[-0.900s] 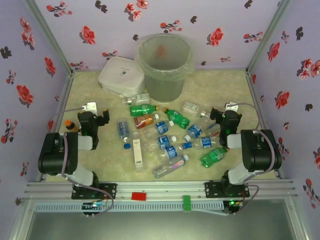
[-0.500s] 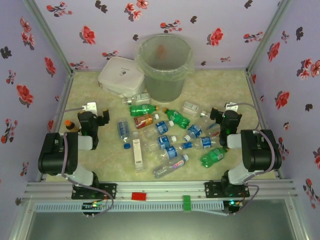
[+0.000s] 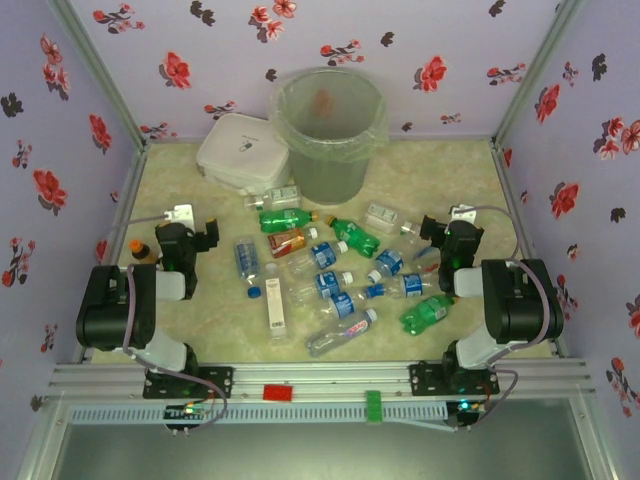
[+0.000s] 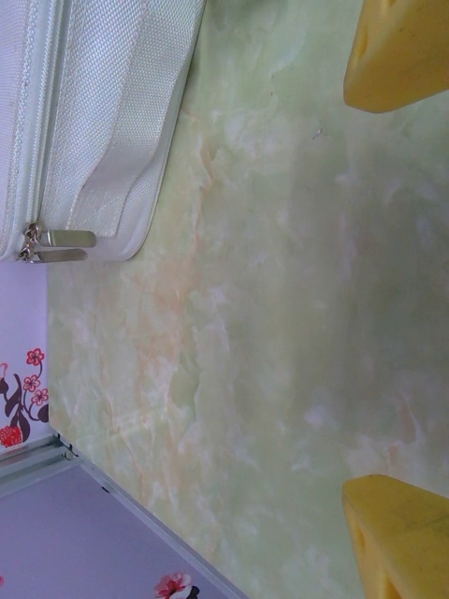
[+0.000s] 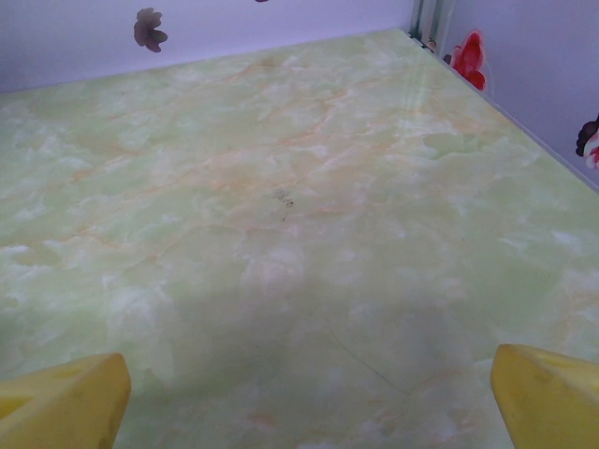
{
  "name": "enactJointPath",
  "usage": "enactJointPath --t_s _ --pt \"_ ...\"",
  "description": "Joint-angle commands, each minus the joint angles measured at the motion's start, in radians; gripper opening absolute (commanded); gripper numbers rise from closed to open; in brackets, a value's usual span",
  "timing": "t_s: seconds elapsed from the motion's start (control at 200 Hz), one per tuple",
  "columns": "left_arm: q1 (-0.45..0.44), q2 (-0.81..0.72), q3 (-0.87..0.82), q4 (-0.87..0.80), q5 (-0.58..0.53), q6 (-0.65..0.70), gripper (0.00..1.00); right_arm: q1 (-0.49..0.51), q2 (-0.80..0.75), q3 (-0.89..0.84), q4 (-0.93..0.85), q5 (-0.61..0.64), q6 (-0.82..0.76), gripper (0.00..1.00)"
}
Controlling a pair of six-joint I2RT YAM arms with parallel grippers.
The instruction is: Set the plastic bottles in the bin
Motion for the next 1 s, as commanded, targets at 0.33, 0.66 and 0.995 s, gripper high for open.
enactJointPath --t_s 0.33,0.66,0.995 --pt "-0.008 -0.124 0.001 -0.072 -0.101 -0.034 1.0 0.004 -0.219 0.086 -0.291 0.067 0.015 1.0" --pt "-0.039 -0.45 0.203 -0.584 -0.162 -0.31 1.0 0.008 -0.441 0.437 -1.096 -0.029 0.308 1.0" --pt "-0.274 -0.452 0.294 -0.75 -0.013 -0.533 1.0 0.102 -0.566 0.493 -1.661 -0.086 0.57 0.99"
